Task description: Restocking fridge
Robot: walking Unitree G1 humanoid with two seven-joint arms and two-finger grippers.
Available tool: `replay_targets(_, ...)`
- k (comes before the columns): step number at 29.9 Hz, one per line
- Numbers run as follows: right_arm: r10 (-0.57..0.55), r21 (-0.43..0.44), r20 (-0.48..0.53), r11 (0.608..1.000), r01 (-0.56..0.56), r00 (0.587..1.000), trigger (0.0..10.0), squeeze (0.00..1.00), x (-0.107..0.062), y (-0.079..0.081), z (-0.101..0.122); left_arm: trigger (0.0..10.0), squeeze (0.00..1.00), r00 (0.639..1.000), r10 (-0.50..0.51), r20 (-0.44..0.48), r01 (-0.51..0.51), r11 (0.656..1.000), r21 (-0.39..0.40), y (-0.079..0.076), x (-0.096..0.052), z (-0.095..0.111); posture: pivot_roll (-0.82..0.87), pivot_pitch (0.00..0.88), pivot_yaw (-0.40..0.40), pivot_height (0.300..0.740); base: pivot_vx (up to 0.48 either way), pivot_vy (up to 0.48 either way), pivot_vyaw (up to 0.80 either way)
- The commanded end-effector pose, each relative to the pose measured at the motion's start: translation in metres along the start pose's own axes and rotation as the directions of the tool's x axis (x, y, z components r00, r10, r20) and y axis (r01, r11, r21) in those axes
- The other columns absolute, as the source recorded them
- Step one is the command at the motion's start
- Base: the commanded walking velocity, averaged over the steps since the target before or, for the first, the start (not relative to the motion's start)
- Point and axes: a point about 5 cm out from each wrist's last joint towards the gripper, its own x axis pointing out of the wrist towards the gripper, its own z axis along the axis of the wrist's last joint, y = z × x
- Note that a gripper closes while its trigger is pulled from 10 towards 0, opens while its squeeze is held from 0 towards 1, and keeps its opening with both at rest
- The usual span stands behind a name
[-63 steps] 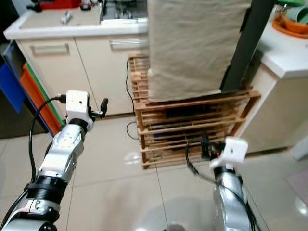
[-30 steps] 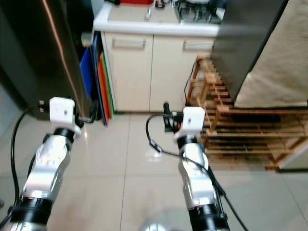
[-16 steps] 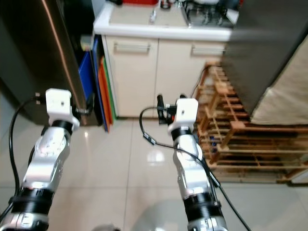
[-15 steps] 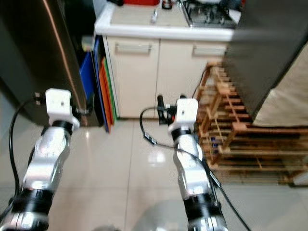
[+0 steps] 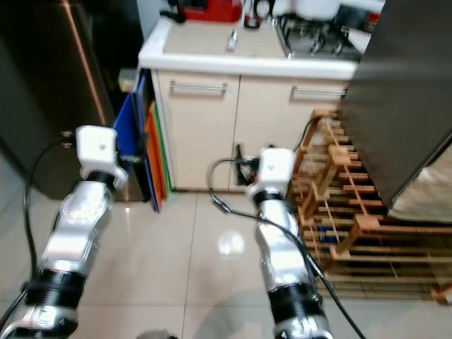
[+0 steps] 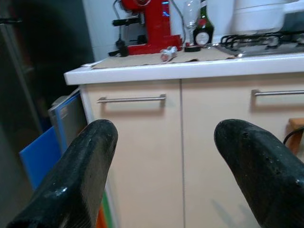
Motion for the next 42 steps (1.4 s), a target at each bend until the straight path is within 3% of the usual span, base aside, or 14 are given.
replay_targets(1, -0.029, -0.015, 0.027, 0.999, 0.029, 0.999, 10.0, 0.0, -0.001, -0.01, 0.003, 10.0, 0.0, 0.999, -0.043, 0.021, 0.043, 0.999, 0.002, -0.01, 0.002, 0.005, -0.01, 0.0, 0.003, 0.732, 0.446, 0.0, 0.0)
replay_targets(5, -0.05, -0.04, 0.088, 0.998, 0.053, 0.995, 10.0, 0.0, -0.005, -0.015, 0.011, 10.0, 0.0, 0.994, -0.077, 0.079, 0.078, 0.997, -0.015, -0.011, -0.001, 0.01, -0.02, 0.0, -0.002, 0.732, 0.456, 0.0, 0.0)
replay_targets(7, -0.068, -0.043, 0.115, 0.996, 0.074, 0.991, 10.0, 0.0, -0.012, -0.02, 0.016, 10.0, 0.0, 0.985, -0.078, 0.151, 0.081, 0.997, -0.013, -0.001, -0.008, 0.018, -0.02, 0.0, -0.005, 0.732, 0.439, 0.0, 0.0)
replay_targets(13, -0.078, -0.047, 0.1, 0.995, 0.083, 0.992, 10.0, 0.0, -0.017, -0.024, 0.012, 10.0, 0.0, 0.991, -0.045, 0.127, 0.047, 0.999, -0.012, 0.007, -0.011, 0.016, -0.02, 0.0, -0.006, 0.732, 0.439, 0.0, 0.0)
replay_targets(21, -0.101, -0.069, 0.151, 0.991, 0.112, 0.983, 10.0, 0.0, -0.009, -0.02, 0.023, 10.0, 0.0, 0.982, -0.086, 0.169, 0.087, 0.996, 0.003, -0.008, -0.007, 0.023, -0.02, 0.0, -0.003, 0.732, 0.477, 0.0, 0.0)
replay_targets(30, -0.091, -0.056, 0.081, 0.994, 0.095, 0.993, 10.0, 0.0, -0.009, -0.02, 0.011, 10.0, 0.0, 0.989, -0.112, 0.097, 0.11, 0.994, 0.022, -0.011, -0.004, 0.012, -0.02, 0.0, -0.013, 0.732, 0.48, 0.0, 0.0)
replay_targets(38, -0.086, -0.068, 0.065, 0.994, 0.09, 0.994, 10.0, 0.0, -0.013, -0.016, 0.006, 10.0, 0.0, 0.981, -0.158, 0.115, 0.154, 0.987, 0.041, -0.019, -0.001, 0.015, -0.02, 0.0, -0.013, 0.732, 0.48, 0.0, 0.0)
replay_targets(42, -0.14, -0.094, 0.066, 0.985, 0.146, 0.988, 10.0, 0.0, -0.021, -0.029, 0.005, 10.0, 0.0, 0.962, -0.238, 0.136, 0.214, 0.962, 0.171, -0.024, -0.003, 0.019, -0.03, 0.0, -0.007, 0.732, 0.333, 0.0, 0.0)
